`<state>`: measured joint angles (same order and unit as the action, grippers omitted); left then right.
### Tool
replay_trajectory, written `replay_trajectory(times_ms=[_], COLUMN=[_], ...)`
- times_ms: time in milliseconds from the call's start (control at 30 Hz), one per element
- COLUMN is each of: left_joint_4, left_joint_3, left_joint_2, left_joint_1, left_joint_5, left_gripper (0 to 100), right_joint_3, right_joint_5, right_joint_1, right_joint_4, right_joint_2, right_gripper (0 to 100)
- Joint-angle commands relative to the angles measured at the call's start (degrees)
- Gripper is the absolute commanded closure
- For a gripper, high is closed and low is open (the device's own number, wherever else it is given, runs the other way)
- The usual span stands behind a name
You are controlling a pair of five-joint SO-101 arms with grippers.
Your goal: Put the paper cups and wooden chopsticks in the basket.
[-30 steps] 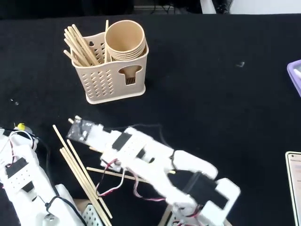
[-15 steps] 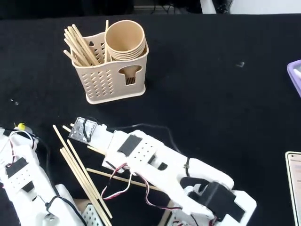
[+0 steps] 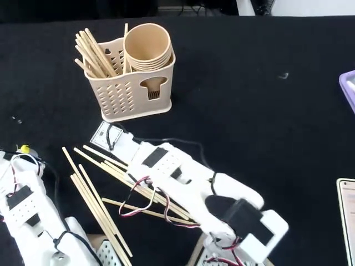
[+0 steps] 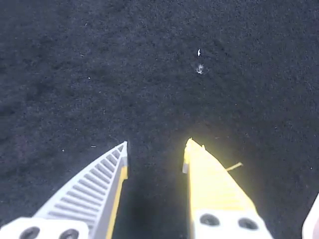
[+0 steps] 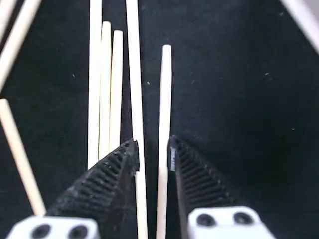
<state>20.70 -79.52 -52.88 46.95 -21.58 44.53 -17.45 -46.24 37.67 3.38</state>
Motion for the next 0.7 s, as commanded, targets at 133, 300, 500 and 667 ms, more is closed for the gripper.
replay_trajectory(times_ms=[133,300,500,667], left_joint_4=[-0.97,-0.97,-0.97,-0.97], left_joint_3=[4.44,4.44,4.44,4.44], left_joint_2=[-1.05,-1.05,-1.05,-1.05], left_joint_1=[0.13,0.13,0.13,0.13], left_joint_5=[-0.18,-0.18,-0.18,-0.18], left_gripper=[81,81,81,81], right_joint_3=[-3.12,-3.56,-5.58,-10.95], right_joint_5=[0.18,0.09,-2.29,-2.46], right_joint_1=[-2.73,-2.64,0.26,0.26], right_joint_4=[-1.41,-1.41,-2.11,2.73], right_joint_2=[-1.27,-1.45,-5.05,-10.15], right_gripper=[88.2,88.2,88.2,88.1])
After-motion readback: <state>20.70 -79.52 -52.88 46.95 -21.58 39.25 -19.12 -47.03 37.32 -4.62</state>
